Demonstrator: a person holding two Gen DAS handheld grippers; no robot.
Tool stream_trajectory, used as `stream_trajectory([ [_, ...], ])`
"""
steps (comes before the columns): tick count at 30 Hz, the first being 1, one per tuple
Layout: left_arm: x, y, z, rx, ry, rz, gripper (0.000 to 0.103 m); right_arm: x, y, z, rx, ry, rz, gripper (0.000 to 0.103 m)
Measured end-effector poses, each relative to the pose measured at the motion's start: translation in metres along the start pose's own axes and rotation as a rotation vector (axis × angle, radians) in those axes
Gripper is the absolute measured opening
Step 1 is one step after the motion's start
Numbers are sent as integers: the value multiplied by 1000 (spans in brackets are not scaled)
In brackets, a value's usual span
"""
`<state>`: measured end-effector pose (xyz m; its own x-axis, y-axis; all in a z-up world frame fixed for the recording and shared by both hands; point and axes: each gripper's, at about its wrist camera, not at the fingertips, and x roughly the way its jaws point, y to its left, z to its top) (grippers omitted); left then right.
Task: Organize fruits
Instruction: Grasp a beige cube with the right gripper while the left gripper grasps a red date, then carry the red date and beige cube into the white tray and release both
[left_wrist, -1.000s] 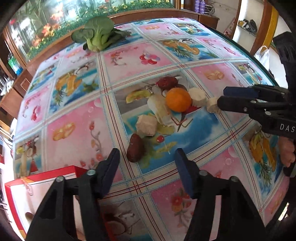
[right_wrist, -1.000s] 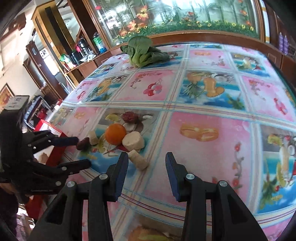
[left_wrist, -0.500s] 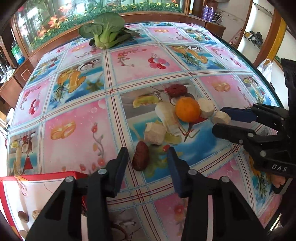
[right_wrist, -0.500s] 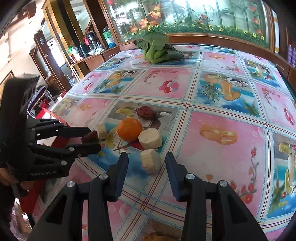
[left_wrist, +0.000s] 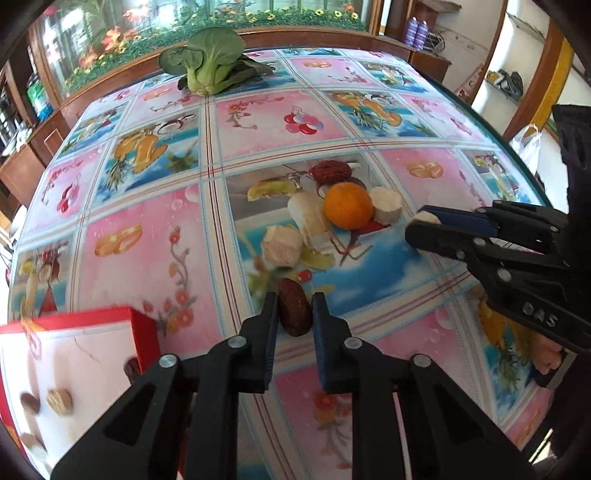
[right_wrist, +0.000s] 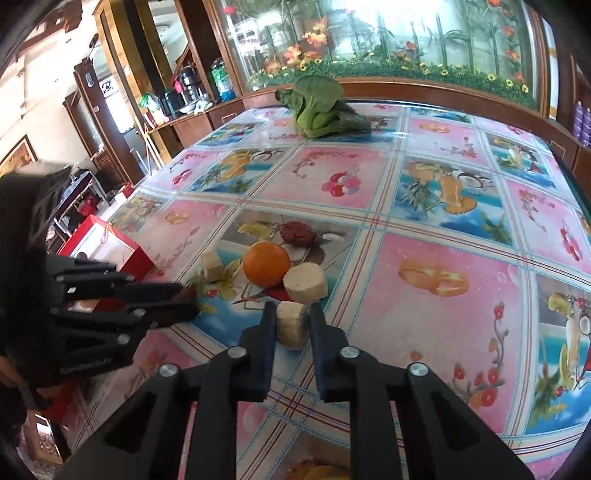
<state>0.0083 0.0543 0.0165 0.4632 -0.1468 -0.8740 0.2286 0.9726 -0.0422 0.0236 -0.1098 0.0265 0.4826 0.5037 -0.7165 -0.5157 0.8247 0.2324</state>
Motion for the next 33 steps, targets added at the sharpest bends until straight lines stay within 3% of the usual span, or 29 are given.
stream_trajectory([
  [9,-66,-24,-33,-33,-153,5,20,-10,-5,-3,13,-60,-65,11],
  [15,-102,-26,-62,-64,-223,2,20,-29,-1,-7,115,-120,-106,11],
  [22,-118,-18,-95,-67,-232,-7,20,-51,46,-30,109,-171,-7,11],
  [28,-125,-6,-121,-90,-230,-20,20,-46,98,-44,64,-121,108,10],
  [33,-154,26,-142,-151,-299,45,20,-42,146,-42,-28,-99,155,10],
])
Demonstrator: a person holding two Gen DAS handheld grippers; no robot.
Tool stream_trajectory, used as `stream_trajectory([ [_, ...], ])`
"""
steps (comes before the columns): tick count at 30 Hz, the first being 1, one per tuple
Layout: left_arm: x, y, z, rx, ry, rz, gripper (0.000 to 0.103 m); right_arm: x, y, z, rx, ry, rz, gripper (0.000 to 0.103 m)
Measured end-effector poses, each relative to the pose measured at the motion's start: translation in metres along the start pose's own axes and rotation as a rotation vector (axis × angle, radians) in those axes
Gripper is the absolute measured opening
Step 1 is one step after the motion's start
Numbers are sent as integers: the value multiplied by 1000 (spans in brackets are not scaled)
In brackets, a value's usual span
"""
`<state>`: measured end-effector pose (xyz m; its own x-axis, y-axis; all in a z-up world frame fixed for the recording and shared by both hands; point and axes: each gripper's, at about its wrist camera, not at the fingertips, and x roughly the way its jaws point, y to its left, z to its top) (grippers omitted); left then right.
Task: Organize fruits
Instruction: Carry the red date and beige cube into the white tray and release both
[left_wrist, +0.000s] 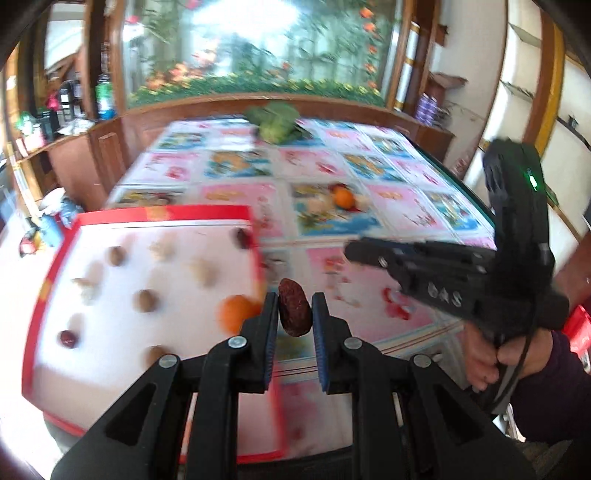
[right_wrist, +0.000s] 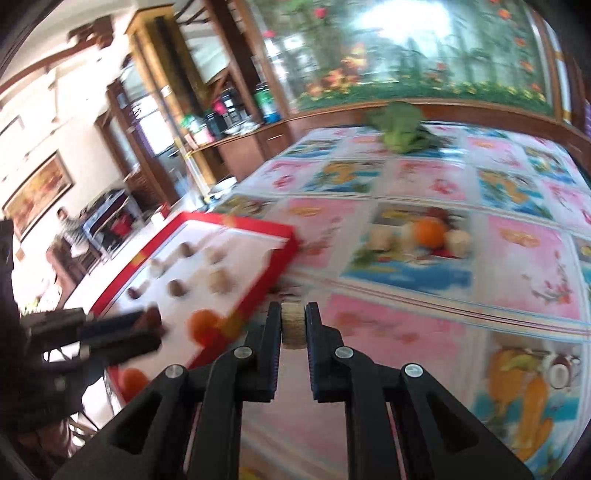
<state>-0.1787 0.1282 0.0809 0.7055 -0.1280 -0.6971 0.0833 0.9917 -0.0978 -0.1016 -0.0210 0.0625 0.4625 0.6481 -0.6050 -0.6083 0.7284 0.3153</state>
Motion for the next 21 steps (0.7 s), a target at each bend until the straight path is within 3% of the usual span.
stream_trajectory([
  [4,-25,39,-13,-53,-40,88,20,9,39,5,-71,11,47,10],
  [10,-43,94,-41,-148,-38,211,20,29,89,-4,-152,60,128,10],
  [15,-40,117,-58,-199,-9,229,20,43,109,-20,-214,79,111,10],
  [21,-29,113,-63,-197,12,187,20,57,96,-26,-147,132,103,10],
])
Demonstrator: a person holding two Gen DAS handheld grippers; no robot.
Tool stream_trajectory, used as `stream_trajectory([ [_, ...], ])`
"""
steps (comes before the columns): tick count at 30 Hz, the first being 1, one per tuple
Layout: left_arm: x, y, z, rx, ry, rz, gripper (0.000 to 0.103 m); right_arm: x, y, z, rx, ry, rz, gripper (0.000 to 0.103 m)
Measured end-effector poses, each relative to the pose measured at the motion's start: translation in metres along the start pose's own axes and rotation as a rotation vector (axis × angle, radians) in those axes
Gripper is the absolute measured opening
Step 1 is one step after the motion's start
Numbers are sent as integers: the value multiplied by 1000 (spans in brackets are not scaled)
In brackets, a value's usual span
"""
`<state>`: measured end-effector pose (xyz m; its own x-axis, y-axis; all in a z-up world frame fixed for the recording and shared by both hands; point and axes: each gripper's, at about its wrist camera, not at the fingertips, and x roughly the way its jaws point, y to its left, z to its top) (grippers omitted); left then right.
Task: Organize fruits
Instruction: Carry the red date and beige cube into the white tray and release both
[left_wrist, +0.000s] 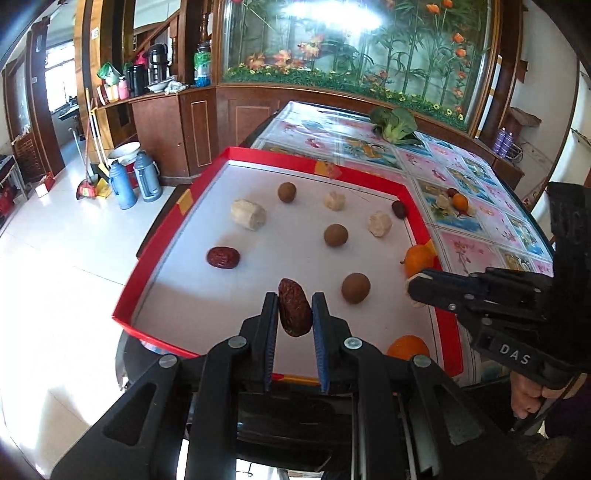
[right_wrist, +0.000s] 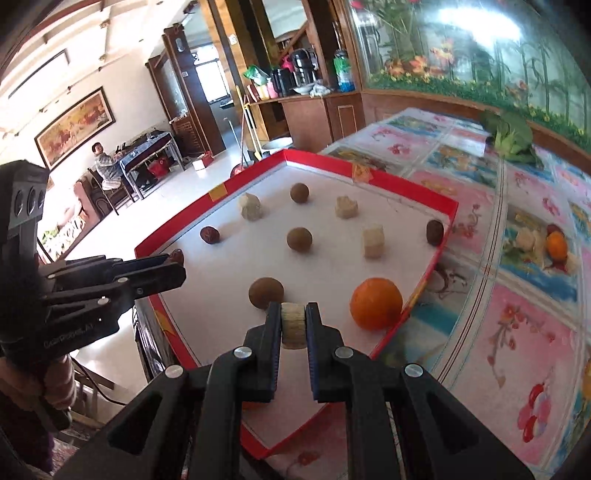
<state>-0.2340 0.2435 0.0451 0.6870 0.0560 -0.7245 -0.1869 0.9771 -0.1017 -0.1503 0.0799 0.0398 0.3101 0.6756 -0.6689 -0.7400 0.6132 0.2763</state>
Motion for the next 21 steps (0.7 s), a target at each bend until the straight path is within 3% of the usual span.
stream_trajectory([
  [11,25,-12,-3,18,78,20,20,12,-1,-7,8,31,24,11],
  [17,31,-15,-4,31,94,110,21,10,-1,-9,-6,21,33,12],
  [19,33,-15,-4,23,104,146,35,6,-3,-10,2,2,52,26],
  [21,30,-16,-3,26,80,188,70,1,-9,-9,32,-26,60,45],
])
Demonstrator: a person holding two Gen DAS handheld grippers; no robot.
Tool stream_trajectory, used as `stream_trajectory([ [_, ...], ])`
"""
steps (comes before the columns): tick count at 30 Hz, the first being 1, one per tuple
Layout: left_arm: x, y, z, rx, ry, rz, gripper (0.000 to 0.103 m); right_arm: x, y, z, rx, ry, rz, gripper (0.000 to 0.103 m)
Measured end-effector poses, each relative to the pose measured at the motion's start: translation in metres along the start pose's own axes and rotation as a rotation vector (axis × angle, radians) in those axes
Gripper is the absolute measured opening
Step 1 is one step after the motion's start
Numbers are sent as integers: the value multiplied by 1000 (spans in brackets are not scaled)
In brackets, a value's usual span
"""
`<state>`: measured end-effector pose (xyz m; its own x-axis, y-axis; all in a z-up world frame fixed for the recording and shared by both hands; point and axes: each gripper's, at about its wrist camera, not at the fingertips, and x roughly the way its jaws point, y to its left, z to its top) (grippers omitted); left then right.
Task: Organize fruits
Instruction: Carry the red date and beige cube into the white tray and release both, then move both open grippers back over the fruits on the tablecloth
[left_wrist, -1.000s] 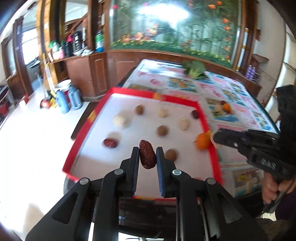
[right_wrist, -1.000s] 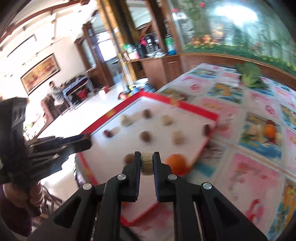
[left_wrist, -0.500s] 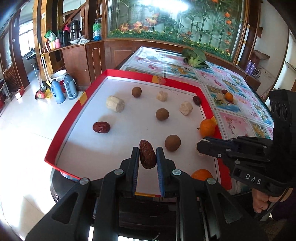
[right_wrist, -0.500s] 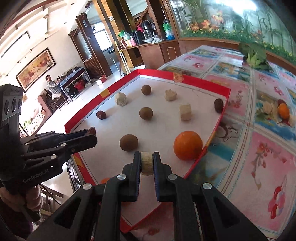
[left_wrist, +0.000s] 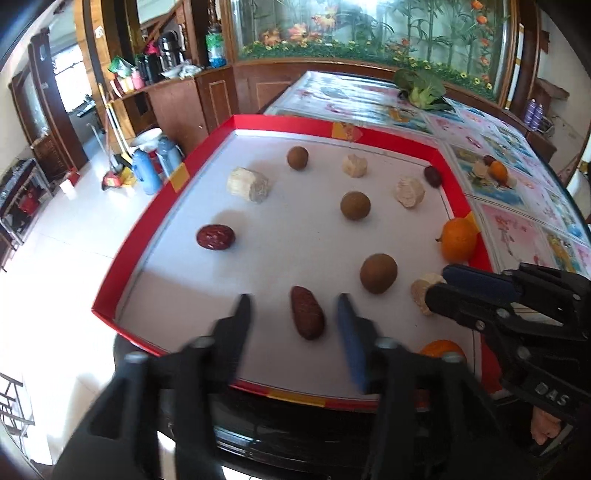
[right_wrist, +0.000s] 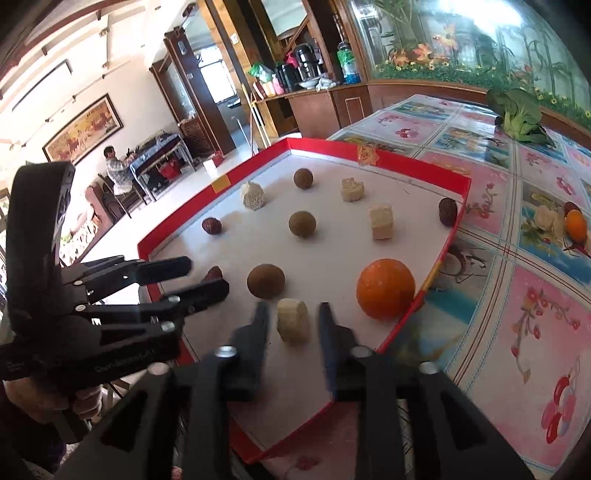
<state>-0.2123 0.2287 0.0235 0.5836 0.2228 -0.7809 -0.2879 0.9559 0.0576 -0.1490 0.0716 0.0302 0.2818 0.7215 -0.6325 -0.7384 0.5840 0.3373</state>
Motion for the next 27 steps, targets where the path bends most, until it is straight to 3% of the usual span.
stream_trajectory([
  [2,-6,-2,1,12,-34,48,82,-7,-8,1,44,-38,15,47],
  [5,-15,-6,5,43,-77,100,85,-11,-17,2,94,-52,42,47],
  [8,-24,-11,9,58,-116,141,94,-14,-15,1,87,-64,30,47],
  [11,-29,-14,12,64,-134,157,96,-24,-11,0,65,-107,53,47],
  [18,-41,-24,19,70,-178,125,100,-46,-16,0,81,-195,91,47],
  [27,-50,-63,32,128,-204,61,101,-94,-63,4,169,-287,-77,50],
])
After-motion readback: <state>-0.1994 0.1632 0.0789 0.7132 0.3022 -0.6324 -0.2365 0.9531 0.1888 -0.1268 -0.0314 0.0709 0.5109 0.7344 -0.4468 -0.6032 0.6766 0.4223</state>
